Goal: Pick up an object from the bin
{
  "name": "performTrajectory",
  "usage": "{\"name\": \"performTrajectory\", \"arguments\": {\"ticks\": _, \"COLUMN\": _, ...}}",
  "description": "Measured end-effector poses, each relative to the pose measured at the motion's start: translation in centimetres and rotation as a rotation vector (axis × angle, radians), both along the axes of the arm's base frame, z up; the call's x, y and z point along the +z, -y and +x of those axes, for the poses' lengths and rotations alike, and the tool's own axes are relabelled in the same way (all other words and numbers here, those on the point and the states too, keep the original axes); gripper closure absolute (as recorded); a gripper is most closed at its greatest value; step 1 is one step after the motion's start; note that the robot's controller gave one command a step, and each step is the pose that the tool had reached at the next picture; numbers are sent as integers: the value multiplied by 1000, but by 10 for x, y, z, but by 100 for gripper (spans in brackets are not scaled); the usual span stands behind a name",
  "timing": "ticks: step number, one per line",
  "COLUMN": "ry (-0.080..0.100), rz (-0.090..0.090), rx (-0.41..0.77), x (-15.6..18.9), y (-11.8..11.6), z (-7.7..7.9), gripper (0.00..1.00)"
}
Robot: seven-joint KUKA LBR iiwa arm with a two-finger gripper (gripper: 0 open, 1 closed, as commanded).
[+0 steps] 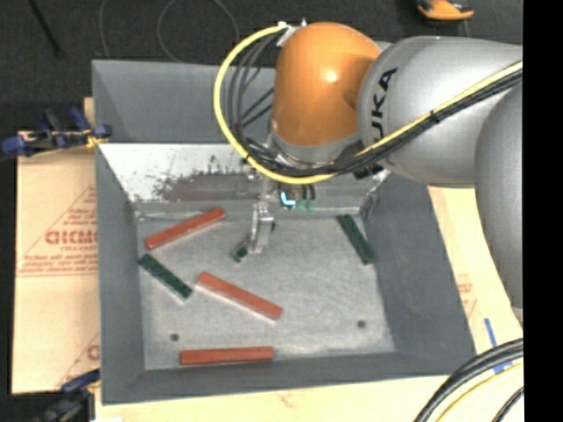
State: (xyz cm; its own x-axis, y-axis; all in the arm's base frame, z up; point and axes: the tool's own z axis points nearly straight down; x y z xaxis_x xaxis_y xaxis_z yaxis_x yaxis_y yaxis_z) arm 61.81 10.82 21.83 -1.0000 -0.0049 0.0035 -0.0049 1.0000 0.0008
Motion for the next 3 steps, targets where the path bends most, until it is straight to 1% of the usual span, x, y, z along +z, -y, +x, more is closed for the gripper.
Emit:
{"name": "performTrajectory", "arguments": {"ticks": 1, "ry": 3, "rz": -1, "rx": 382, "x": -150, "y": 51, "z": -9, "gripper": 0}}
{"name": "performTrajectory", "arguments": {"ticks": 2, "ry": 13, "rz": -2, "rx": 400, "x": -115, "y": 60, "z": 12, "gripper": 0}}
{"name": "performTrajectory", "arguments": {"ticks": 3, "ry": 11, "rz": -1, "rx": 540, "x": -116, "y": 58, "z": 27, "gripper": 0}}
